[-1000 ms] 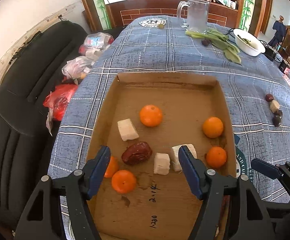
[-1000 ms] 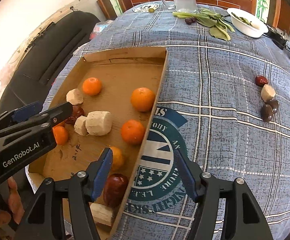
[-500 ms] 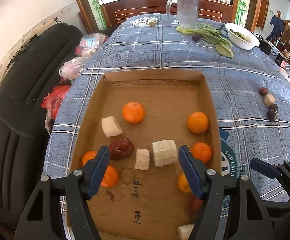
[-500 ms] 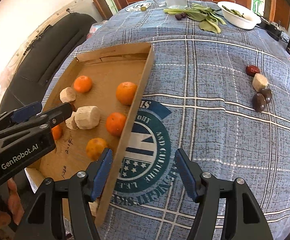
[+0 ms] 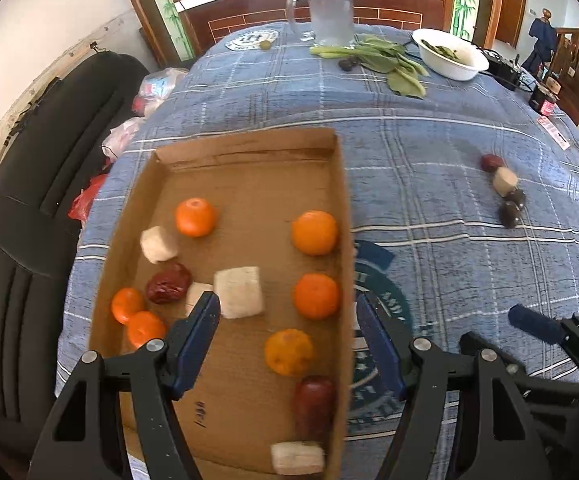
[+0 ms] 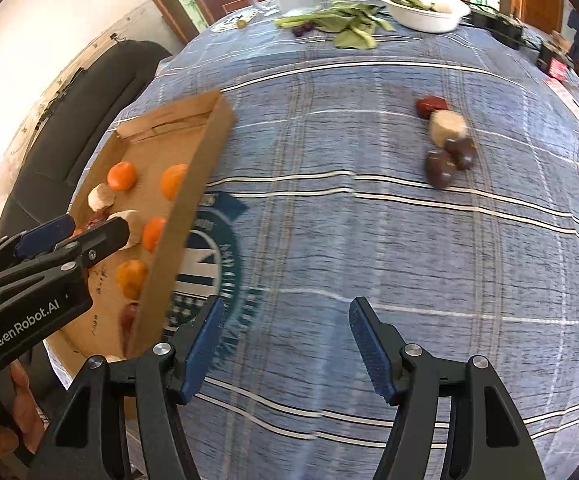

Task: Organize fruits
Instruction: 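Move both tools back over the remaining dates and cork disc, then grasp the round cork disc with the right tool while the left tool grasps a dark brown date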

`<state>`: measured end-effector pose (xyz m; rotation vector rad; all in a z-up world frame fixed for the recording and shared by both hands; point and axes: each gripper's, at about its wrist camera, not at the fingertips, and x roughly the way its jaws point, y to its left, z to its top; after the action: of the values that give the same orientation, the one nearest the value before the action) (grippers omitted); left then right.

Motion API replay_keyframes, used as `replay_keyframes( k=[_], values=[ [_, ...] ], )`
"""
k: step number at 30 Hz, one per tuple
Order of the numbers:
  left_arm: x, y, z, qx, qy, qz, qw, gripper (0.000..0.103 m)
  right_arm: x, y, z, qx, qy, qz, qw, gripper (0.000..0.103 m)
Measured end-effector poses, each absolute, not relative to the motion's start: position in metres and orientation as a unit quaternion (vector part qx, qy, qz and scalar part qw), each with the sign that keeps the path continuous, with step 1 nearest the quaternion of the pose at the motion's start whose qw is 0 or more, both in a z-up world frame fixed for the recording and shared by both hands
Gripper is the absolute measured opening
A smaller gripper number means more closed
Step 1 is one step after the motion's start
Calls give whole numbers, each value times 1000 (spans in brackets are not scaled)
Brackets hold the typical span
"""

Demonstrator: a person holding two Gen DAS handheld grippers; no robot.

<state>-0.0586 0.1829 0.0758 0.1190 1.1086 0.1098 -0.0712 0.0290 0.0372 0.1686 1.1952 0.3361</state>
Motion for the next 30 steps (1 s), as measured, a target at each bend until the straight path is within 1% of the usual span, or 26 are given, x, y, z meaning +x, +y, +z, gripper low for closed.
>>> replay_keyframes(
  k=[6,13,21,24,27,30],
  values=[
    [-63,163,69,39,534,46,843,70,-63,-31,32,100,558,123,814,69],
    [-68,151,73,12,522,42,852,70,-46,-95,24,134,556,86,816,69],
    [-60,124,65,10,529,19,848,70,-3,-119,32,169,539,100,819,69],
    [-50,112,58,-12,538,-10,843,70,24,-117,38,177,533,124,818,69],
    [-42,103,52,-27,544,-20,838,70,46,-106,38,159,532,140,820,69],
    [-36,92,49,-9,535,-20,844,70,64,-87,33,127,539,155,818,69]
  ],
)
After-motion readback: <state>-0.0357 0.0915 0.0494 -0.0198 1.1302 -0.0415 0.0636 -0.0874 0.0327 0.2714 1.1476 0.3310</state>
